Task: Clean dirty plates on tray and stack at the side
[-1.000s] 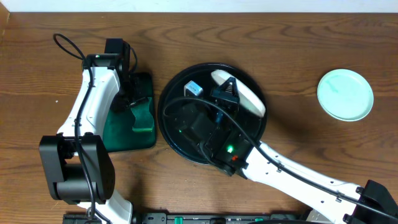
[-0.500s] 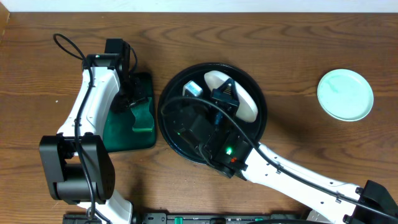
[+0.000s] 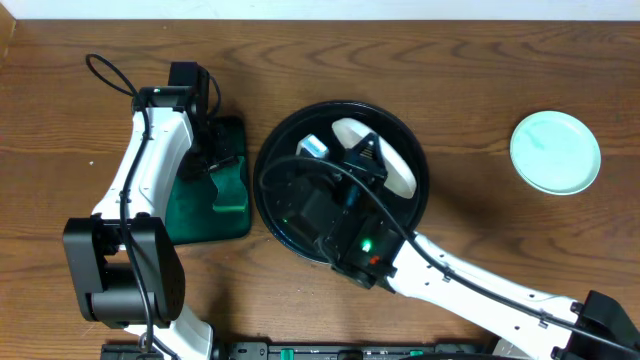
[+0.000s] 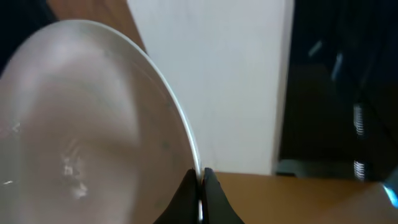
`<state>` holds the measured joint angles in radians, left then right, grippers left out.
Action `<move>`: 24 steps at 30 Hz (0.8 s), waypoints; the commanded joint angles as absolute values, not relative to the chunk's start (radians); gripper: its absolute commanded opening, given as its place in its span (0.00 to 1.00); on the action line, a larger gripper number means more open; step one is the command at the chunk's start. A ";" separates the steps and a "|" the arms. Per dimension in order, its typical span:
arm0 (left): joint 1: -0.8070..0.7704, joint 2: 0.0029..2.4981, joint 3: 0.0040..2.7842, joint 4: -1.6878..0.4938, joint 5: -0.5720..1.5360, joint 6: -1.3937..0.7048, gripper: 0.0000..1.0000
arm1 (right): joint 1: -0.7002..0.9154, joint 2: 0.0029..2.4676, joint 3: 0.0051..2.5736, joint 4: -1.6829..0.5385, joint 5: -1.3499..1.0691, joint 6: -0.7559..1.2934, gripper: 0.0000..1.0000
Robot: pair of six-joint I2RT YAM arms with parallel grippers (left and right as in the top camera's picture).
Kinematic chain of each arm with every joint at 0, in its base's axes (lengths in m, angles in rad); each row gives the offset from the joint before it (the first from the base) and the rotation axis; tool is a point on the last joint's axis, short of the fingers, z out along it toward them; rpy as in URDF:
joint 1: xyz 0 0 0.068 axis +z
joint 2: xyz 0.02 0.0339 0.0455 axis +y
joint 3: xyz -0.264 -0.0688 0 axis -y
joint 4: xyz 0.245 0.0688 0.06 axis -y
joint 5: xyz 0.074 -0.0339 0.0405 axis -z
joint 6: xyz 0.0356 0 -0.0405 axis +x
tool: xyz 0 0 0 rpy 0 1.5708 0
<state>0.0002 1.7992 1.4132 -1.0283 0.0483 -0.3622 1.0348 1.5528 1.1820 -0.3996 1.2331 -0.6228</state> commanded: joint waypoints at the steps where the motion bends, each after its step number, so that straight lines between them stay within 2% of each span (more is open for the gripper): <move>1: 0.007 1.810 1.398 -1.039 0.037 -0.356 0.58 | 0.908 1.540 1.184 -0.400 1.280 -0.503 0.01; 4: 0.007 1.810 1.398 -1.039 0.037 -0.356 0.58 | 0.981 1.540 1.186 -0.400 1.439 -0.586 0.01; 6: 0.007 1.810 1.398 -1.024 0.037 -0.356 0.58 | 1.038 1.539 1.185 -0.404 1.379 -0.586 0.01; 8: 0.007 1.810 1.398 -1.023 0.038 -0.356 0.58 | 1.013 1.541 1.185 -0.397 1.302 -0.549 0.01; 13: 0.007 1.810 1.398 -1.037 0.040 -0.356 0.58 | 1.085 1.543 1.185 -0.361 1.342 -0.595 0.01; 16: 0.007 1.810 1.398 -1.036 0.041 -0.356 0.58 | 0.998 1.545 1.184 -0.381 1.225 -0.530 0.01; 18: 0.007 1.810 1.398 -1.041 0.041 -0.356 0.58 | 0.985 1.545 1.187 -0.372 1.281 -0.540 0.01; 21: 0.007 1.810 1.398 -1.039 0.040 -0.356 0.58 | 1.069 1.545 1.192 -0.391 1.366 -0.614 0.01; 24: 0.007 1.810 1.398 -1.036 0.041 -0.356 0.58 | 0.969 1.545 1.190 -0.429 1.326 -0.501 0.01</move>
<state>0.0002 1.7992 1.4124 -1.0355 0.0486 -0.3622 1.0325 1.5528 1.1824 -0.4114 1.3033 -0.5800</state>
